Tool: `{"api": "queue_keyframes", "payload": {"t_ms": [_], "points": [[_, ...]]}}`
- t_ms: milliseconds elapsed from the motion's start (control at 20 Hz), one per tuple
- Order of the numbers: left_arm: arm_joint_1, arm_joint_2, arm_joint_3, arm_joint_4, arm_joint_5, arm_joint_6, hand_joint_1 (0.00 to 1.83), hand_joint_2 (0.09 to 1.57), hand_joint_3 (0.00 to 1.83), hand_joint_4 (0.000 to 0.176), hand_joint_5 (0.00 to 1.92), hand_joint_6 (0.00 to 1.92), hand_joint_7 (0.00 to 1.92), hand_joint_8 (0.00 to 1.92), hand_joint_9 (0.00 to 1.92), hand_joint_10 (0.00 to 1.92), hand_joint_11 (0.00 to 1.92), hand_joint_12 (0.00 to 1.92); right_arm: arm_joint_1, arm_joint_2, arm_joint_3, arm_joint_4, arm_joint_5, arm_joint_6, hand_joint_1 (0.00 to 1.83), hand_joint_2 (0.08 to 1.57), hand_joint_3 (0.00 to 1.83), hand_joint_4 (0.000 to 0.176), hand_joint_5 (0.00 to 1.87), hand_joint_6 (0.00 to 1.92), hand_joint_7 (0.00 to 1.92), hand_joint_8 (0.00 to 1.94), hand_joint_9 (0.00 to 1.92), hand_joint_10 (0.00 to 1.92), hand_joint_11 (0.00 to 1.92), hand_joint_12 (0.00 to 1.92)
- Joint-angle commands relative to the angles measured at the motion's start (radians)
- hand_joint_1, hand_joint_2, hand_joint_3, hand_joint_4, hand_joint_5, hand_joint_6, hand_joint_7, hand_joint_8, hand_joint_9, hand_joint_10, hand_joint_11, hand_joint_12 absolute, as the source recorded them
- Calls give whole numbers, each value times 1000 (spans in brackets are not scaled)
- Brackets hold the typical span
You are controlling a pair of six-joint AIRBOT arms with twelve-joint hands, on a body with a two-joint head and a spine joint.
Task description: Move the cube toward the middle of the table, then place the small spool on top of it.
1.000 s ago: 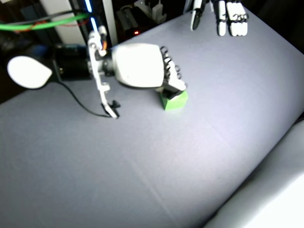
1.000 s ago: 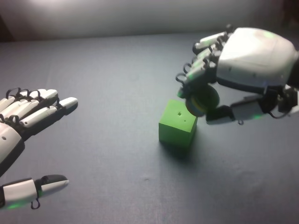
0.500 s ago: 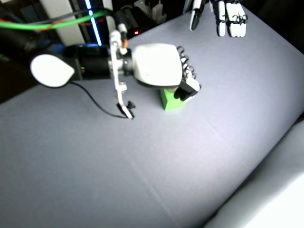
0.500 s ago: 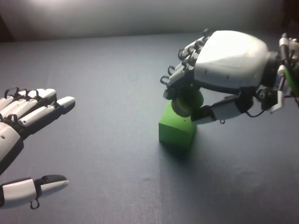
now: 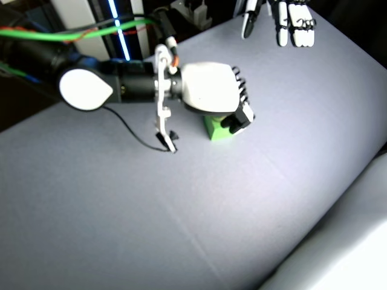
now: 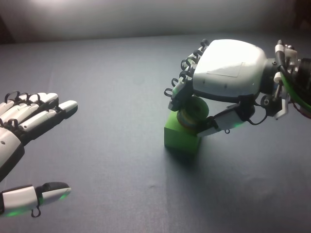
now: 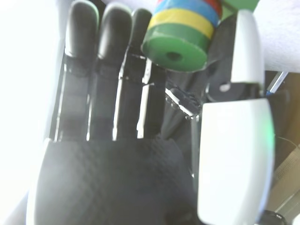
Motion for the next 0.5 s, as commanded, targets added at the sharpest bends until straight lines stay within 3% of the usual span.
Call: {"api": "queue_keyframes", "payload": {"t_ms": [0,50,100,150,200,250,300,450], "points": [[-3,-6,6,11,-116,-6,851,957,0,152,200,1,127,1,110,3,0,316,9,-1,4,24,66,-8,1292,1021,0,0,1332,175,1169,865,1044,813,746,1378],[-3,-6,7,11,-116,-7,825,958,0,161,195,0,126,0,112,3,0,320,9,-2,4,24,65,-11,1280,1020,2,0,1335,224,1148,847,1025,736,694,1366],[-3,-7,7,11,-116,-8,839,962,1,147,198,2,126,0,110,2,0,319,9,-5,4,24,62,-16,1262,1043,0,0,1177,548,1154,801,1034,572,674,1276],[-3,-8,7,11,-117,-8,845,958,0,152,201,3,126,0,110,1,0,318,9,-8,4,24,60,-23,1248,1058,7,0,1070,746,1134,820,1009,420,645,1160],[-3,-8,7,11,-117,-9,849,953,0,160,204,3,129,1,110,1,0,316,9,-9,4,24,60,-27,1200,985,0,0,946,295,995,350,973,289,581,1111],[-3,-8,7,11,-117,-10,852,951,0,153,210,3,137,2,118,3,0,336,9,-9,3,24,60,-27,1169,956,0,0,893,83,912,114,905,150,510,1018],[-3,-8,7,11,-118,-10,825,954,0,164,200,0,136,1,118,2,0,347,9,-9,3,24,60,-28,1113,928,0,0,750,3,730,4,736,11,309,915],[-3,-9,7,11,-119,-11,847,954,0,153,204,0,133,0,111,0,0,320,12,-9,4,25,59,-28,1085,914,0,0,677,0,663,0,676,0,246,936]]}}
